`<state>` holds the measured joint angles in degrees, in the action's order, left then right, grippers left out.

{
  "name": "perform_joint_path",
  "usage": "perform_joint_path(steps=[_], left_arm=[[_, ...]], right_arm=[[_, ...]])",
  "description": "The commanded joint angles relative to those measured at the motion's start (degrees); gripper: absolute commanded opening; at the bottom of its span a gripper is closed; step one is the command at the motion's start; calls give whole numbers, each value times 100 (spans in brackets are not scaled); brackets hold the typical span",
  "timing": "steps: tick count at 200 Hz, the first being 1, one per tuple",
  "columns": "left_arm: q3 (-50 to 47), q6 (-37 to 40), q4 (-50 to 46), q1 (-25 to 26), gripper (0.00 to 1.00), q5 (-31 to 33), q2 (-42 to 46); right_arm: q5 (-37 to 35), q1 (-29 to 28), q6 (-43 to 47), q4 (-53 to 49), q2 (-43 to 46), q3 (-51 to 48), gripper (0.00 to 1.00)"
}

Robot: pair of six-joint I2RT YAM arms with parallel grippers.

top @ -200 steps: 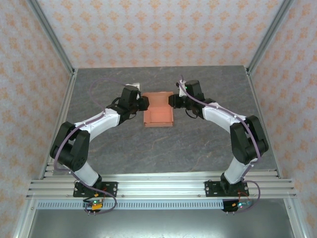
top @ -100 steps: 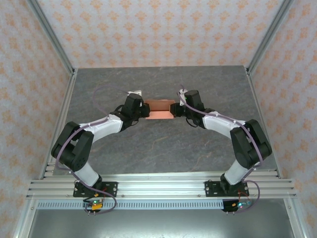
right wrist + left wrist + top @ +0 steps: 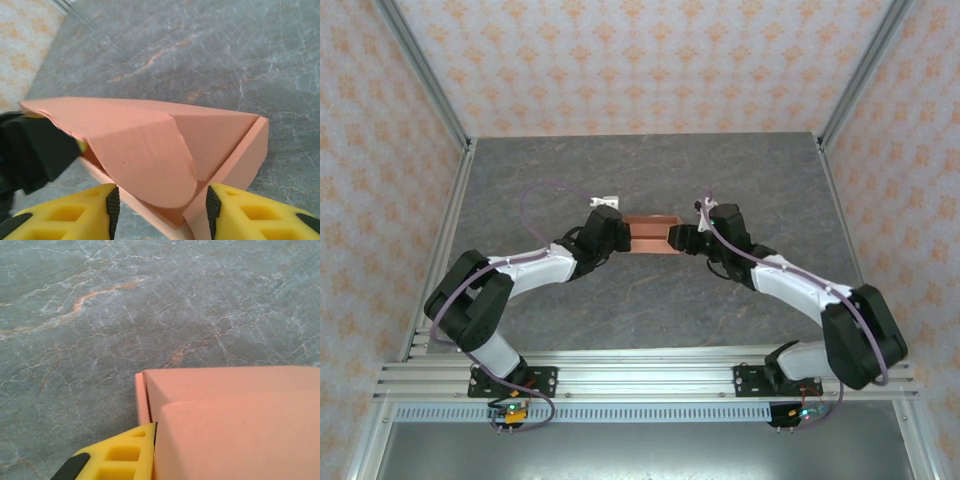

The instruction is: Fold the paper box

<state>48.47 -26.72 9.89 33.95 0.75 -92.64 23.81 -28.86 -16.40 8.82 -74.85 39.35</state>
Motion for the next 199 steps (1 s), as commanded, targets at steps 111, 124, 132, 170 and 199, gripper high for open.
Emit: perform_joint_path(steps=[111,124,132,170,199], left_arm=[[-138,308,-94,311,10,732,-250],[-137,314,-77,339,10,765,-268],[-151,319,-73,353,10,782,-278],[-175,293,-47,375,10,797,-256],[-280,174,30,384,11,667,-153]], right_arm=[[-1737,213,-592,-2682,-176,1986,70],[-1563,214,-1047,-3268,-805,2678,73],[-1390,205,-1200,-3429,-1134,2975,73],[-1813,28,-867,-4188,-2297,3770,72],[-2200,-76,-366,-4282,-2693,3617,71]])
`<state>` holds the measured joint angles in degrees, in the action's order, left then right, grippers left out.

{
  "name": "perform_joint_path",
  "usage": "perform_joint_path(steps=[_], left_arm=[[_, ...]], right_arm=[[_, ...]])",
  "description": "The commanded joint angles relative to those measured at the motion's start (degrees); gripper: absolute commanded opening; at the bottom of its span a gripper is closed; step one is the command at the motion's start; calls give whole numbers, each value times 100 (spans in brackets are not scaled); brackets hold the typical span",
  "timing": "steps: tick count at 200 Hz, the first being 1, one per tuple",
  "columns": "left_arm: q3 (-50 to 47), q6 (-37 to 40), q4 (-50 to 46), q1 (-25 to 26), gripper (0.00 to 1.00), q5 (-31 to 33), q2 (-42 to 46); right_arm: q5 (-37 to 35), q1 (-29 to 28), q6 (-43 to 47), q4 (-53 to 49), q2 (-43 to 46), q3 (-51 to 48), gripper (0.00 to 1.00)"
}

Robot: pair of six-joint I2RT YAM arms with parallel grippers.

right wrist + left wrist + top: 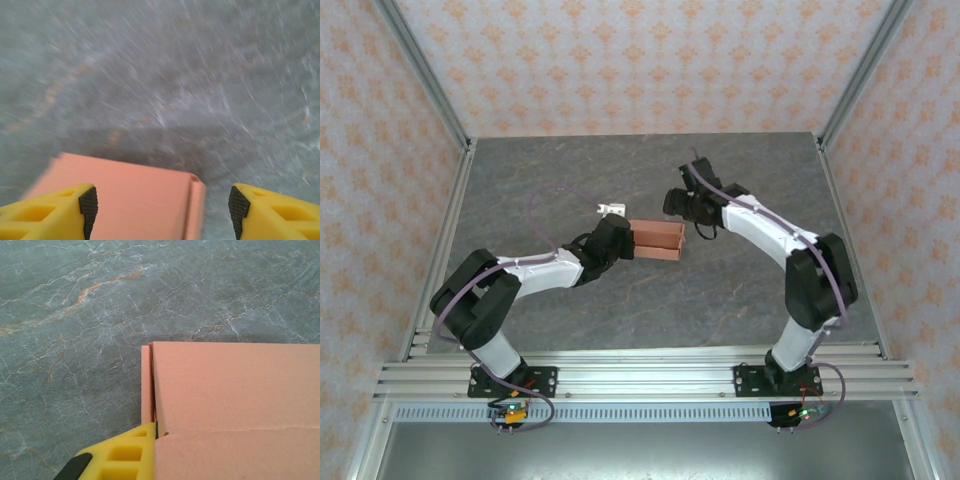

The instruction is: Fold the paper box

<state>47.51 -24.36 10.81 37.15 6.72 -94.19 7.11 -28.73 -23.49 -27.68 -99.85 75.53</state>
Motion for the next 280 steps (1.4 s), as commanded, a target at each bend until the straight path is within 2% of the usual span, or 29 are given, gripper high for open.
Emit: perform_joint_path(steps=[1,21,61,77,118,136,144,172,201,229,255,280], left_arm=[[-186,-66,-66,65,11,64,4],[-308,-143,10,65,13,-174,156],[-763,-270,96,65,35,-659,832],[-1038,-329,138,65,40,-763,1189],[-1729,-379,231,47,54,-712,2615],[-1547,-313,-298,-36,57,-403,3147],[-1383,-273,-461,-167,58,-469,3192],[-662,-285,-904,-671,60,-801,2536],[-368,-287,-488,-870,62,-1034,1413],[-128,-335,-148,-896,55,-1510,353],[-162,-426,178,-874,49,-1785,-97],[-26,-326,23,-865,44,-1902,-418]], right_arm=[[-550,-93,357,-632,-210,-6,71],[-866,-172,565,-672,-494,-93,71],[-1346,-324,809,-550,-827,-214,71],[-1362,-341,812,-430,-864,-303,71],[-1372,-354,827,-132,-810,-561,71],[-1378,-372,935,66,-703,-702,70],[-1332,-370,996,193,-643,-782,70],[-1017,-397,1331,761,-338,-1137,68],[-750,-433,1839,1414,42,-1565,68],[-685,-437,1953,1521,394,-1698,68],[-847,-443,1475,1083,886,-1614,70],[-599,-434,766,787,1395,-1743,72]])
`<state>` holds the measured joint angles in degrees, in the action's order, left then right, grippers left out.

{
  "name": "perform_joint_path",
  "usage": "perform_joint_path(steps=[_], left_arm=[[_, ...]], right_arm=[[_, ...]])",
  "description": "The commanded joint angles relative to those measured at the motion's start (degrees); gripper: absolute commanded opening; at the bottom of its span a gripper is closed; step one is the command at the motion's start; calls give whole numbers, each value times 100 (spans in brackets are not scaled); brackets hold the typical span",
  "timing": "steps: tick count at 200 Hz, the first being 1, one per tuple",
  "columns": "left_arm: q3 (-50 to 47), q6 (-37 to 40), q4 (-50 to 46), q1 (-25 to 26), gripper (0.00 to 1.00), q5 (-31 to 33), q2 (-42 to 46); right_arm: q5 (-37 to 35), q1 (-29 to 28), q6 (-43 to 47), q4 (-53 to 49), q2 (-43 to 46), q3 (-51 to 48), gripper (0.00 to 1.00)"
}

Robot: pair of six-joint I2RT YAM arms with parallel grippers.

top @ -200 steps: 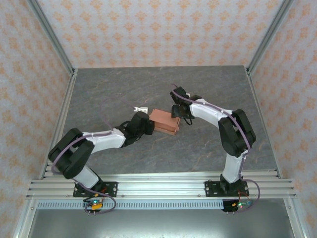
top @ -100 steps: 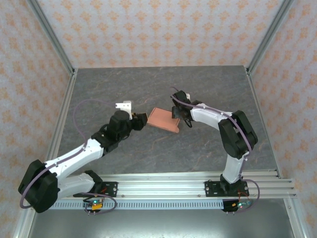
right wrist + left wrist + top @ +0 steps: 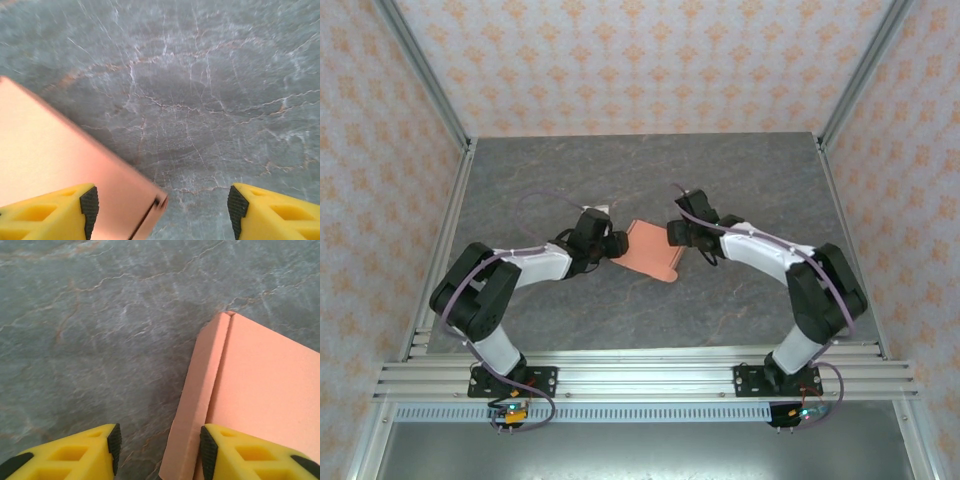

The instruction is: Fold the paper box

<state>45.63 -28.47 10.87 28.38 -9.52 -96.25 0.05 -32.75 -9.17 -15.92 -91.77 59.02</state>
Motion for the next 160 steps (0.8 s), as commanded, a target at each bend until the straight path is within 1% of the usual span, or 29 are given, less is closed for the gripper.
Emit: perform_joint_path(steps=[1,29,44,55,67,77,104,109,118,138,160], left_arm=[[164,86,14,15,43,-279,-216],[136,29,-24,17,38,-244,-275],[59,-77,8,30,36,-248,-209],[9,-148,26,45,36,-236,-152],[-27,-181,-18,83,36,-196,-110],[-35,-185,-56,114,36,-157,-88],[-41,-185,-87,150,35,-126,-126],[-51,-328,-77,150,34,-139,-131],[-60,-369,-52,150,33,-159,-139],[-82,-388,-27,145,27,-169,-146],[-81,-400,-13,84,21,-200,-272]], right_arm=[[130,-35,-696,-396,606,-102,72],[450,-21,-1539,-705,811,-274,73],[625,29,-2111,-821,779,-353,73],[994,42,-2460,-649,732,-484,72],[1495,34,-2815,-230,633,-689,71],[1760,40,-2894,35,524,-795,70],[1872,110,-2836,275,131,-839,69],[1984,153,-2867,364,49,-853,68],[2309,213,-2916,612,-66,-896,67],[2867,311,-3155,1317,-122,-1103,68],[3098,503,-3318,1604,-52,-1271,71]])
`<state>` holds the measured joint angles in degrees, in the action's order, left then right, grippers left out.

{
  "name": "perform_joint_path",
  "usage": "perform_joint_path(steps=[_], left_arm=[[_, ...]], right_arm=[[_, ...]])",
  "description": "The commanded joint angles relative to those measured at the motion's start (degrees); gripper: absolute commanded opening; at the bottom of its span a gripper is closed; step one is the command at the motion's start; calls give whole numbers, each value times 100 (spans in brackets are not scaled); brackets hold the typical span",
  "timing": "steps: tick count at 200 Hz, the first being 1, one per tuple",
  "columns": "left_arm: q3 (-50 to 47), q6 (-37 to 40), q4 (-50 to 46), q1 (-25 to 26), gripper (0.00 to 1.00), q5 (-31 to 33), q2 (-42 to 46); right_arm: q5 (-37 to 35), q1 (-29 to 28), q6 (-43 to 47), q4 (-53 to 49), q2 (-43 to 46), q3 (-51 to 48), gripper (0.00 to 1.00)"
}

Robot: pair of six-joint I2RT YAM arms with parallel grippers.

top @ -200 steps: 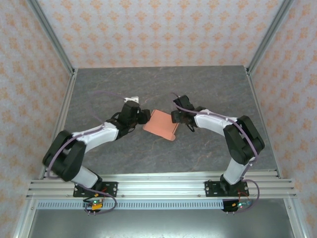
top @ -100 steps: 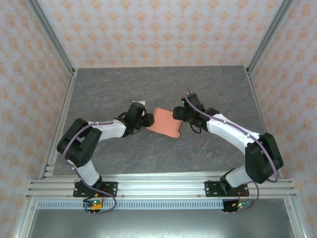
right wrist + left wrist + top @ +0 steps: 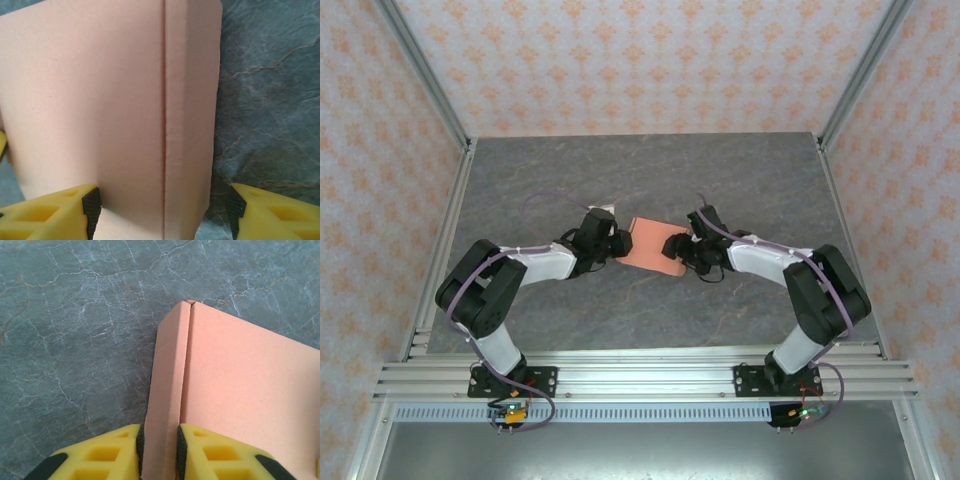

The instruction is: Fold the paper box

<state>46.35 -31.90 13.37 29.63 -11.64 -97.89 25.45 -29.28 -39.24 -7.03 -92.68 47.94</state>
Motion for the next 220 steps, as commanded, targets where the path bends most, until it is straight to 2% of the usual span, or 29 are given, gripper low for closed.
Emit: perform_joint_path(steps=[1,34,73,116,151,165,172,186,202,209,220], left_arm=[[-157,-60,-255,-47,21,8,-112],[-243,-167,70,-231,16,-327,-445],[-206,-197,142,-240,16,-417,-598],[-157,-116,35,-240,15,-422,-574],[-109,-74,-23,-261,17,-491,-537],[-210,-65,110,-299,31,-568,-339],[-344,-46,311,-326,42,-617,-148],[-565,80,567,-370,70,-546,342],[-616,544,407,-372,93,-106,895],[-675,788,462,-371,99,3,1073],[-790,1180,684,-370,100,44,1278]], right_arm=[[566,170,-311,722,44,-171,72],[1126,590,-201,1080,105,-382,77],[1527,664,-254,1627,-132,-386,78],[1825,771,-951,2999,-700,-413,71],[1779,789,-1051,3009,-817,-294,64],[1757,788,-1190,2944,-775,-311,61],[1737,794,-1276,2855,-734,-320,59],[1643,797,-1377,2405,-630,-274,58],[1721,792,-1391,1869,-533,-176,57],[1786,797,-1440,1706,-491,-132,56],[1904,799,-1467,1383,-431,-15,54]])
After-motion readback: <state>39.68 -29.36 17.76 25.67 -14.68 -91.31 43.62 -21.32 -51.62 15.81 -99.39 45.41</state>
